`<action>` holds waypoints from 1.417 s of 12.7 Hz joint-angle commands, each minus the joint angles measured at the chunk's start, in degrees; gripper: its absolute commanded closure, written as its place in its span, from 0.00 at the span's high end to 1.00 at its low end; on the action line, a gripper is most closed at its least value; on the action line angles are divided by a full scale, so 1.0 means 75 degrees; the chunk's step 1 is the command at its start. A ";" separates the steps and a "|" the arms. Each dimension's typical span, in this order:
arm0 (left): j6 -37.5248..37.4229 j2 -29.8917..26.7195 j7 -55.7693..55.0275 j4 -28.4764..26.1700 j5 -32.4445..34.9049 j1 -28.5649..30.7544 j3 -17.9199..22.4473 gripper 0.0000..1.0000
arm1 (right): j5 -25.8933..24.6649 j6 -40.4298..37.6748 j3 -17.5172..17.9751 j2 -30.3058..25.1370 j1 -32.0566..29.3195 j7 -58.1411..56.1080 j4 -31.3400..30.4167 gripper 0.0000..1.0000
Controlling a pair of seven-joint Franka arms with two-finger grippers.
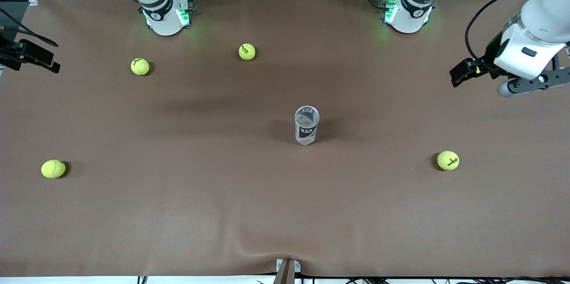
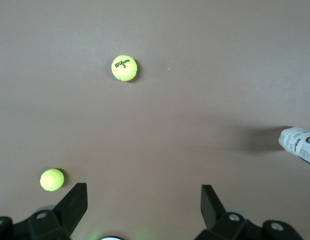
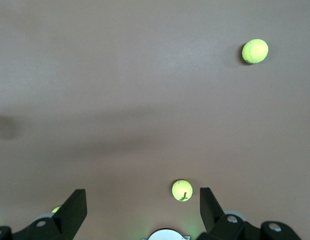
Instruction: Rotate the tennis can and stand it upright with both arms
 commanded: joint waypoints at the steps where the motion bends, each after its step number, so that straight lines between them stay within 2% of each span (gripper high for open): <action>1: 0.0142 -0.0292 0.0352 -0.0238 -0.0157 0.0095 -0.0009 1.00 | 0.0151 -0.0087 0.0075 -0.0089 -0.0108 0.0107 0.0028 1.00; 5: 0.0013 -0.0187 0.0411 0.0183 -0.0063 0.0176 0.0015 1.00 | 0.0151 -0.0088 0.0075 -0.0089 -0.0108 0.0119 0.0028 1.00; 11: 0.0001 -0.0175 0.0869 0.0231 -0.0134 0.0470 0.0003 1.00 | 0.0151 -0.0087 0.0075 -0.0077 -0.0108 0.0107 0.0028 1.00; 15: -0.0420 0.0048 0.0857 0.0687 -0.0134 0.0470 0.0003 1.00 | 0.0151 -0.0087 0.0075 -0.0077 -0.0108 0.0119 0.0028 1.00; 18: -0.0479 0.0048 0.0857 0.0688 -0.0134 0.0470 0.0003 1.00 | 0.0151 -0.0076 0.0087 -0.0077 -0.0084 0.0119 0.0017 1.00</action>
